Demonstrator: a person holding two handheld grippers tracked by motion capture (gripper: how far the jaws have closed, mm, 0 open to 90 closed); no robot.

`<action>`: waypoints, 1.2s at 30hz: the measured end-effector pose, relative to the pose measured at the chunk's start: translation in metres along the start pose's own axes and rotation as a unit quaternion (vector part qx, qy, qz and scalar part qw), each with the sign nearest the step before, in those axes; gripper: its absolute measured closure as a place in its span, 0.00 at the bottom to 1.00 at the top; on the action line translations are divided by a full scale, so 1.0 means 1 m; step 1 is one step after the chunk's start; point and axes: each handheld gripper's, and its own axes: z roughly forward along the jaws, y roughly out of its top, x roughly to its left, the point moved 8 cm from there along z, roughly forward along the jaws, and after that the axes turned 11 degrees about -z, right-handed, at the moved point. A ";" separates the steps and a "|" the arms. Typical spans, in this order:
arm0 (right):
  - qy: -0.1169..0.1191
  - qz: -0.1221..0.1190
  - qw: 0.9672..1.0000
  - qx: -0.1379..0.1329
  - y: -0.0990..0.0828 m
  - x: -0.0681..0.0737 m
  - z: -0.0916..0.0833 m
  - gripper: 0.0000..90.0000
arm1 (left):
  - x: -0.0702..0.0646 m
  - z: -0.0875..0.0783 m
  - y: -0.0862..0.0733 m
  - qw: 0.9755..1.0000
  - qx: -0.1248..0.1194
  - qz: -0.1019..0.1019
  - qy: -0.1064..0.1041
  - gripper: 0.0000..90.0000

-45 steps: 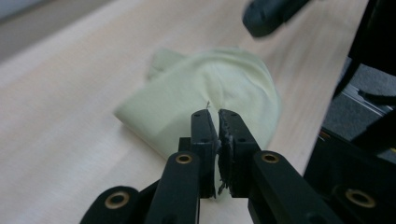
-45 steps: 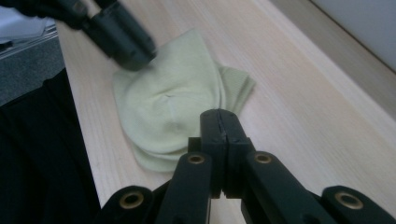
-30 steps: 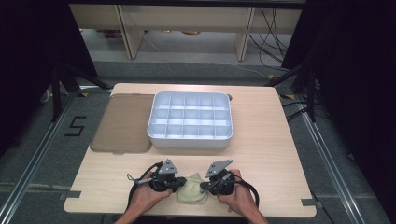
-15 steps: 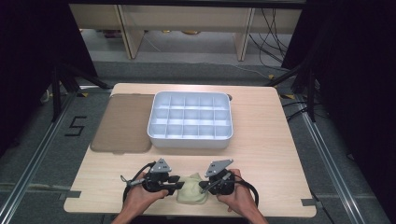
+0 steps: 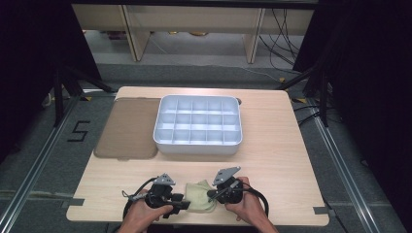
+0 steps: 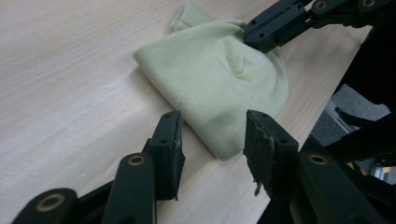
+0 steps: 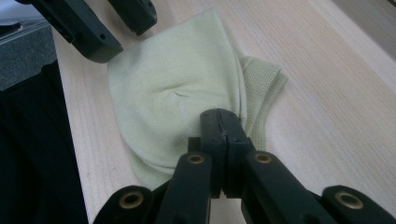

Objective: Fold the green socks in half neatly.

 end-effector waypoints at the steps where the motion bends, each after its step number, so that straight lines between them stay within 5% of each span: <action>1: 0.001 0.003 1.000 -0.003 0.000 0.001 0.000 1.00 | -0.001 0.001 -0.002 1.000 0.012 -0.002 -0.005 0.65; 8: 0.001 0.002 1.000 -0.002 0.000 0.001 0.000 1.00 | 0.000 0.005 -0.004 1.000 0.012 0.003 0.005 0.75; 17: 0.001 0.004 1.000 -0.006 0.000 0.001 0.001 1.00 | 0.002 0.007 -0.004 1.000 -0.008 -0.020 -0.008 0.92; 24: -0.002 0.002 1.000 -0.009 0.002 0.000 -0.003 1.00 | -0.002 0.001 0.002 1.000 -0.026 -0.009 -0.010 0.94; 28: -0.006 -0.001 0.999 -0.035 0.011 0.003 -0.009 1.00 | -0.005 -0.001 0.004 0.999 -0.029 -0.008 -0.011 0.94; 36: 0.037 -0.022 0.998 -0.049 0.026 0.026 -0.001 1.00 | -0.006 -0.003 0.004 0.999 -0.031 -0.004 -0.007 0.94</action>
